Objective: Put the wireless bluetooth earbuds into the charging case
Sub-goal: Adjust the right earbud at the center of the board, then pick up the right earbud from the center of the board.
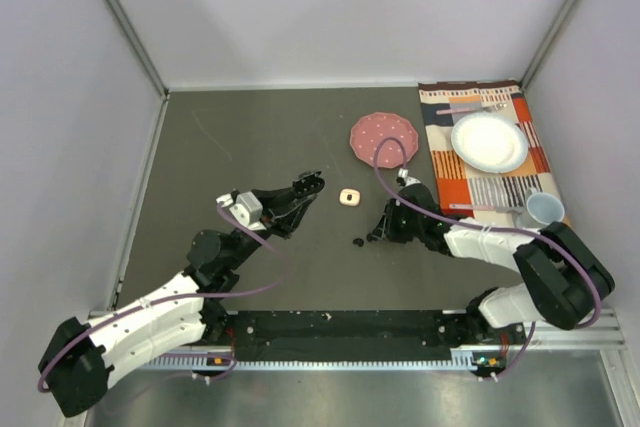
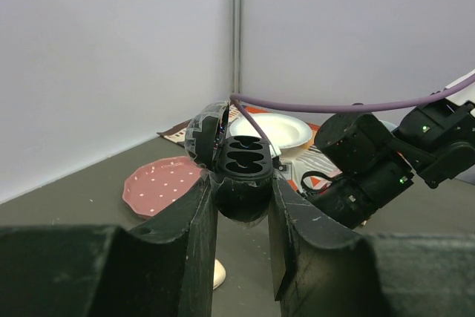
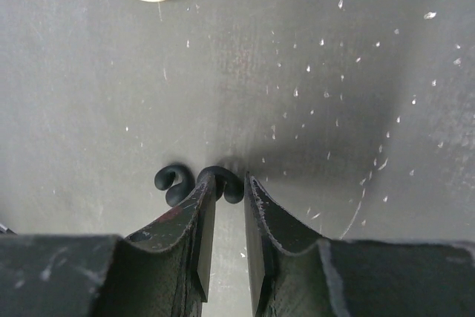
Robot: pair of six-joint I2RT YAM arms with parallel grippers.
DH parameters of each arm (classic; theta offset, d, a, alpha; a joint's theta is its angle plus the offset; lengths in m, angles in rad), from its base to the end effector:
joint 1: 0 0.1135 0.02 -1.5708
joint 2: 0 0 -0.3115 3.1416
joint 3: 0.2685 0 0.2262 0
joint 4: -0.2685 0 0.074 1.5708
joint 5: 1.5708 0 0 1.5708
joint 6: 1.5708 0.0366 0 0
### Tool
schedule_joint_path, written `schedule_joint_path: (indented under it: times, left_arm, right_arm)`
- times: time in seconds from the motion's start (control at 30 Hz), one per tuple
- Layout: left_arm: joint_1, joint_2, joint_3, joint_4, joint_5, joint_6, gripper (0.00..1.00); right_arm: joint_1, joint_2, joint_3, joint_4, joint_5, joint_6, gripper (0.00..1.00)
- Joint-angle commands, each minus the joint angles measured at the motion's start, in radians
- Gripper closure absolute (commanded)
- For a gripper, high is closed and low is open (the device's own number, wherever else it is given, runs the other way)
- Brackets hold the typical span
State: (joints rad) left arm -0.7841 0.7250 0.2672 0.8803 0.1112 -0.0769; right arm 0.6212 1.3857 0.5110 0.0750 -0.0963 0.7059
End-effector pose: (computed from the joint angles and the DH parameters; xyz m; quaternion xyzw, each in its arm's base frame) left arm 0.0748 -0.0803 0.3228 0.2316 0.4926 -0.3773 0.7493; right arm 0.1813 0.1341 0.2116 0.0211 0.9255 0.2665 0.2685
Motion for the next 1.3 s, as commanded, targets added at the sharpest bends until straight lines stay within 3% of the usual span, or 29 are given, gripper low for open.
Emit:
schedule_joint_path:
  times: [0.0,0.57,1.27]
  left_arm:
    - [0.005,0.007,0.01,0.049,-0.002,-0.008,1.0]
    - [0.005,-0.002,0.006,0.043,-0.007,-0.009,1.0]
    - [0.005,0.01,0.009,0.045,-0.005,-0.009,1.0]
  right_arm:
    - [0.014,-0.051,-0.006,0.002,0.007,0.026,0.78]
    - [0.017,-0.044,0.067,-0.021,0.066,-0.075,0.72]
    - [0.011,0.056,0.067,0.02,-0.013,-0.123,0.73]
